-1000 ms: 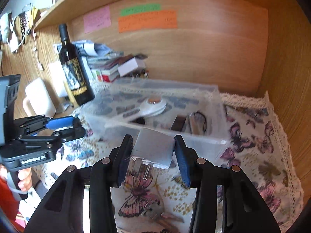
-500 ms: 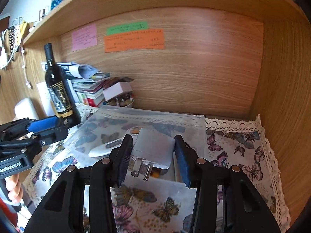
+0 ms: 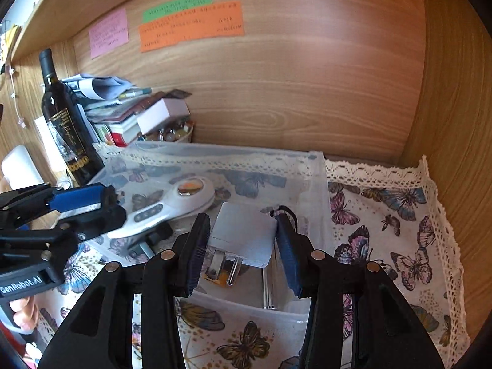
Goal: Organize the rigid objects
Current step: 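Release the black piece into the clear box with the left tool while the right tool drops the plug in, then grasp the keys with the right tool while the left tool grasps the brass pinecone ornament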
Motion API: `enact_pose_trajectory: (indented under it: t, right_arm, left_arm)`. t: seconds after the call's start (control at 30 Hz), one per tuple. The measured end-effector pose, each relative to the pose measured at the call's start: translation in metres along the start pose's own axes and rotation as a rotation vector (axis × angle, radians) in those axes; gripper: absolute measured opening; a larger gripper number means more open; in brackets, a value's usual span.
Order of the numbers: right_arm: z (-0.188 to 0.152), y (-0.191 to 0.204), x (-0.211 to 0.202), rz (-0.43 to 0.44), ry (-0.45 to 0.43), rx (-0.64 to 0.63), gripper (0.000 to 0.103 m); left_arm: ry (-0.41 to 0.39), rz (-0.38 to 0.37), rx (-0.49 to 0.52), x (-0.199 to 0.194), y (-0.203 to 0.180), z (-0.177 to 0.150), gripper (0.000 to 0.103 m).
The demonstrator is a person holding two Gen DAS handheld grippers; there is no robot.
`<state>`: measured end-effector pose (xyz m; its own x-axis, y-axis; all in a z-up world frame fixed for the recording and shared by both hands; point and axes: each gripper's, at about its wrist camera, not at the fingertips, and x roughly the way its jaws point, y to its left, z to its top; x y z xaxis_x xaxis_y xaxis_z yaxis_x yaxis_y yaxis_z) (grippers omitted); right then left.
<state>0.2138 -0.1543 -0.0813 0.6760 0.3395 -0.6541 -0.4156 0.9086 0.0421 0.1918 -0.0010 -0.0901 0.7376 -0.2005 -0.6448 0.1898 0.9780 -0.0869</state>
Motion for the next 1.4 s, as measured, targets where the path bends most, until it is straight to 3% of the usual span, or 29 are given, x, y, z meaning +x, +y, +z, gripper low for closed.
enact_pose_trajectory:
  t: [0.5, 0.7, 1.03, 1.17, 1.4]
  right_arm:
    - [-0.005, 0.002, 0.011, 0.007, 0.036, -0.021, 0.041]
    - [-0.004, 0.003, 0.005, -0.001, 0.023, -0.019, 0.053]
    - [0.0, 0.013, -0.041, -0.021, -0.09, -0.043, 0.073]
    - [-0.004, 0.015, -0.061, -0.026, -0.126, -0.048, 0.081]
    - [-0.022, 0.014, -0.085, -0.049, -0.136, -0.038, 0.083]
  left_arm:
    - [0.053, -0.021, 0.002, 0.024, -0.007, -0.001, 0.045]
    - [0.022, -0.008, -0.005, 0.008, -0.007, -0.002, 0.058]
    - [-0.081, 0.049, -0.017, -0.045, -0.007, -0.005, 0.094]
    - [-0.11, 0.078, -0.001, -0.065, -0.007, -0.014, 0.097]
    - [-0.085, 0.083, -0.007, -0.082, -0.004, -0.042, 0.099]
